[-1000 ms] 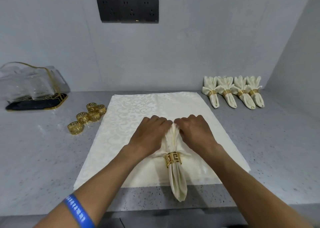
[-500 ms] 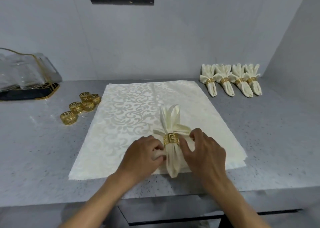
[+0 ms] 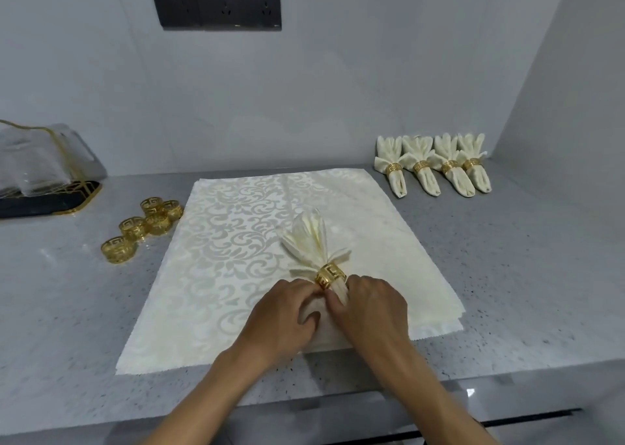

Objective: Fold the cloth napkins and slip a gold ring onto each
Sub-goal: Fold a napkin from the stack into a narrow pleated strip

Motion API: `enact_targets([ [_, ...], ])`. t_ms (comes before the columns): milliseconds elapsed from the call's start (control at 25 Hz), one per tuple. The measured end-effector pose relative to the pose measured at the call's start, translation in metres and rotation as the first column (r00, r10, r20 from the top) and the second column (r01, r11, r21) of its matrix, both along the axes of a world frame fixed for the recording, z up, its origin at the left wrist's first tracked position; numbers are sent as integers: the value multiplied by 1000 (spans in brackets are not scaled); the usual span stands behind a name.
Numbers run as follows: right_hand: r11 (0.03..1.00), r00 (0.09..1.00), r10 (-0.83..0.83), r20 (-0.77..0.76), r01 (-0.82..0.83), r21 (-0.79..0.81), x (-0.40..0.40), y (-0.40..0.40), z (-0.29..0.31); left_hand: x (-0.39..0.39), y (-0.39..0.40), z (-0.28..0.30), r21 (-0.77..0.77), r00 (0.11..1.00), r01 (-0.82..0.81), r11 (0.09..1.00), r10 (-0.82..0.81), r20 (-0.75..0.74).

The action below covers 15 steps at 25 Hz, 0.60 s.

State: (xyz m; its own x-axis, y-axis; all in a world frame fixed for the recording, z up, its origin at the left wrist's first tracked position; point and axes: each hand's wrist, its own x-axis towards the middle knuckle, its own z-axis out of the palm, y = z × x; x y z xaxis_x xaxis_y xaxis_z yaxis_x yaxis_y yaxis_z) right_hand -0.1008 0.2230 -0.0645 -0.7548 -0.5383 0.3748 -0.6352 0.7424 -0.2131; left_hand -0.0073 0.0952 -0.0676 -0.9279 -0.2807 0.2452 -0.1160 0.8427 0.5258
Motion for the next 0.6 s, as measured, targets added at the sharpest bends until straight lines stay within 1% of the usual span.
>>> enact_targets([
  [40, 1000, 1000, -6, 10, 6, 13, -4, 3, 2, -6, 2, 5, -8, 999, 27, 1000, -26, 32],
  [160, 999, 998, -45, -35, 44, -9, -31, 23, 8, -42, 13, 21, -118, 989, 99, 988, -85, 120],
  [240, 994, 992, -110, -57, 109, -19, -60, 48, 15, -76, 25, 32, -120, 984, 128, 984, -111, 136],
  [320, 981, 983, -182, 12, 182, -59, -97, 78, 26, -121, 37, 38, -101, 981, 146, 984, -131, 141],
  [400, 970, 976, -215, -42, 209, -120, -134, 108, 40, -177, 50, 39, -119, 972, 191, 974, -171, 162],
  [440, 964, 965, -246, -88, 233, -131, -154, 121, 46, -209, 58, 40, -156, 968, 214, 964, -188, 165],
  [520, 958, 947, -284, -150, 275, -81, -196, 142, 54, -270, 73, 39, -219, 966, 236, 947, -205, 155],
  [600, 947, 931, -321, -176, 320, -30, -243, 158, 58, -319, 82, 28, -279, 963, 253, 926, -213, 168],
])
